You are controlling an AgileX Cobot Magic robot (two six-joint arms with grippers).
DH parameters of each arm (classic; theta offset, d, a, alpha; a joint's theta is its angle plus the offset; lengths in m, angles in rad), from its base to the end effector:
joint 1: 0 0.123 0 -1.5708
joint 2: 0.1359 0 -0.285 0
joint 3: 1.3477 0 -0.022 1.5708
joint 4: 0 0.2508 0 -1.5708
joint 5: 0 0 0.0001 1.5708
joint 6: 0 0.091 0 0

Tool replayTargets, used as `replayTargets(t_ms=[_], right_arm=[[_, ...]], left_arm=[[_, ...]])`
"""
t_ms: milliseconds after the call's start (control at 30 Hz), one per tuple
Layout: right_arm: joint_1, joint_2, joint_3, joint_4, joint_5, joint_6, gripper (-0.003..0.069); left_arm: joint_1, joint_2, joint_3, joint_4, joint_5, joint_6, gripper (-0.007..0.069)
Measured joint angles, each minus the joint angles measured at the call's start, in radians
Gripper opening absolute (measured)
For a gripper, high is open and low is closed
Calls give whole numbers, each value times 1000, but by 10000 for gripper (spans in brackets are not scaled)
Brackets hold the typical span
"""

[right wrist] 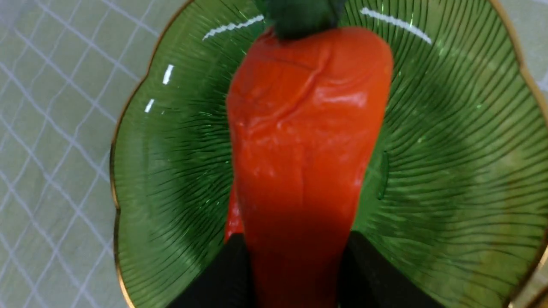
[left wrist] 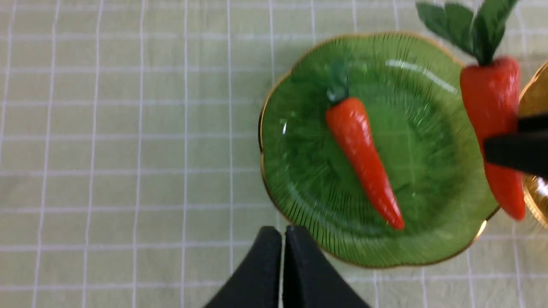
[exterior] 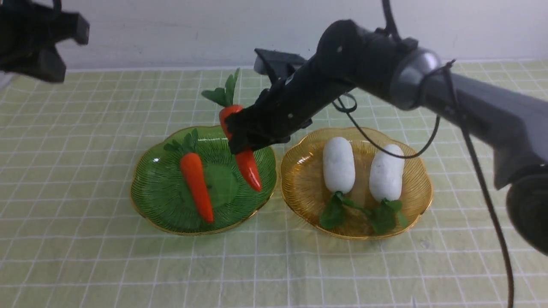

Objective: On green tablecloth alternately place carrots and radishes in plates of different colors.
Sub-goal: 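Pick up the vegetable and place it in the green plate with the right gripper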

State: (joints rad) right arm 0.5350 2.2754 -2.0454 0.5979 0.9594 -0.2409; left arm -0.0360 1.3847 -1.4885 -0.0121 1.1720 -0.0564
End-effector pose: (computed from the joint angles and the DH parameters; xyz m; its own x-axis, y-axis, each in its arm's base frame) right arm 0.4144 0.2944 0.2308 -0.8094 -0.3442 -0.4758 -0.5618 0.6897 0.4568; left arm 0.2781 -0.0110 0.4012 -0.8315 -0.0312 -0.5546 -0.0086 0.9990 -0.0432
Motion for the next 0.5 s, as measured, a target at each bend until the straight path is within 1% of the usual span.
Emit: replayTargets(t_ms=[33,67,133,200,267,333,367,433,500], right_arm=[[3,5,0,-1,-9,1,265],[8,16,0,-3,-35,3,294],[9,25,1,-6,-75,24,419],[9,24,1,-6,-83,26,517],[2,16,1,-6,-42,23,548],[-8,-4,0,-24,18,20,528],[-17,-23,-3,-45,70,19,494],[-41,-79,-12,-93,184,16,375],[-62,-144,-14,-131,248,15,265]], left_arm=[[1,-18,32,-1,-17,0,-8],[3,-65,108,-1,-46,0,-8],[3,-177,269,-2,-101,0,-8],[3,-273,395,-6,-122,0,-8],[3,-363,483,-6,-128,-2,-8],[3,-416,538,-6,-128,-3,-8],[3,-453,567,-6,-125,-3,-8],[3,-516,602,-6,-113,-3,-8],[3,-568,622,-6,-106,-3,-8]])
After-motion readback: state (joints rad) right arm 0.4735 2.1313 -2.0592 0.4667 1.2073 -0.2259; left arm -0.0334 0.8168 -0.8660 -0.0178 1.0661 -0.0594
